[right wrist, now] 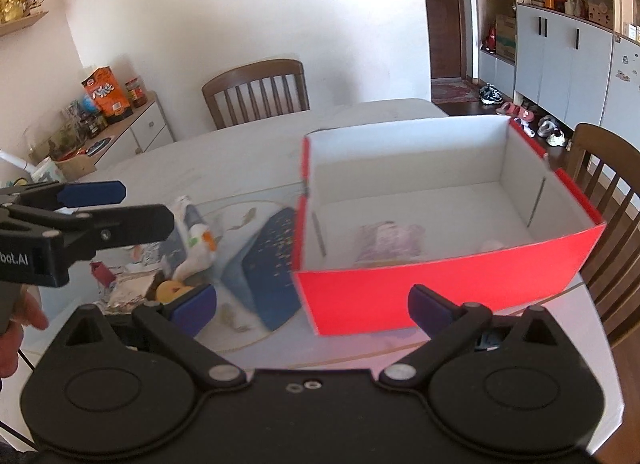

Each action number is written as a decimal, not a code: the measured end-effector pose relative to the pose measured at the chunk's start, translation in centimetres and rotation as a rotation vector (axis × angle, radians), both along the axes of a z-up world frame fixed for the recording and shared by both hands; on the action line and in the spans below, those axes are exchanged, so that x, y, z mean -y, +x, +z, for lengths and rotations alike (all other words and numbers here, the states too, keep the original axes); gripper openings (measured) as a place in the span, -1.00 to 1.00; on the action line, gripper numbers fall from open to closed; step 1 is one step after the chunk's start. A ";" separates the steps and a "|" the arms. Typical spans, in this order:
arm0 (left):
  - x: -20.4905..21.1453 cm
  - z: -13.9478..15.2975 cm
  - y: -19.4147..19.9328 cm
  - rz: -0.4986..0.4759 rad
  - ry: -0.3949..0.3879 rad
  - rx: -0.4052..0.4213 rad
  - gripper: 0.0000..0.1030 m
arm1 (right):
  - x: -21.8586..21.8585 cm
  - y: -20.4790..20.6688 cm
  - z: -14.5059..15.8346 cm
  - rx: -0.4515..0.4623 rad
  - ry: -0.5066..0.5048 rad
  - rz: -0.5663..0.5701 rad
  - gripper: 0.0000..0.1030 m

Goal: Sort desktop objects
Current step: 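Withdraw both tools from the box back over the table, then grasp the black bag with the left tool while the right tool grasps the yellow duck toy, then carry the black bag and yellow duck toy with both tools into the red shoebox, then open both tools to release the black bag and duck toy in the box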

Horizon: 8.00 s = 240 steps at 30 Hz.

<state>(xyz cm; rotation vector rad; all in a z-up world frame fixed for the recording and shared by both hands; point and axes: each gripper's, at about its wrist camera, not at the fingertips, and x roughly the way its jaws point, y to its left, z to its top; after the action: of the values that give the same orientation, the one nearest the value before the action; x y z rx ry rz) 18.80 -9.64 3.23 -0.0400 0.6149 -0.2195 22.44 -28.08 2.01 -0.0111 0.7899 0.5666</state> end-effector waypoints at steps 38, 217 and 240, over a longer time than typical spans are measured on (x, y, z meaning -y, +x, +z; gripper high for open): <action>-12.7 -9.2 -9.1 0.096 0.089 -0.094 1.00 | -13.8 -4.2 -4.4 0.025 -0.118 0.039 0.97; 15.4 -10.2 24.6 -0.086 0.248 -0.453 -0.16 | 4.8 22.3 -7.0 -0.199 -0.246 0.066 0.14; 14.2 -7.7 21.7 -0.048 0.222 -0.384 0.16 | 5.7 20.7 -5.5 -0.168 -0.203 0.052 0.33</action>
<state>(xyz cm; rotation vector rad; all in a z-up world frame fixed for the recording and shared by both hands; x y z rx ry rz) 40.55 -23.80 -4.46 0.1506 1.0206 -0.1896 43.13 -33.74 -3.52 -0.1727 1.0104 0.5393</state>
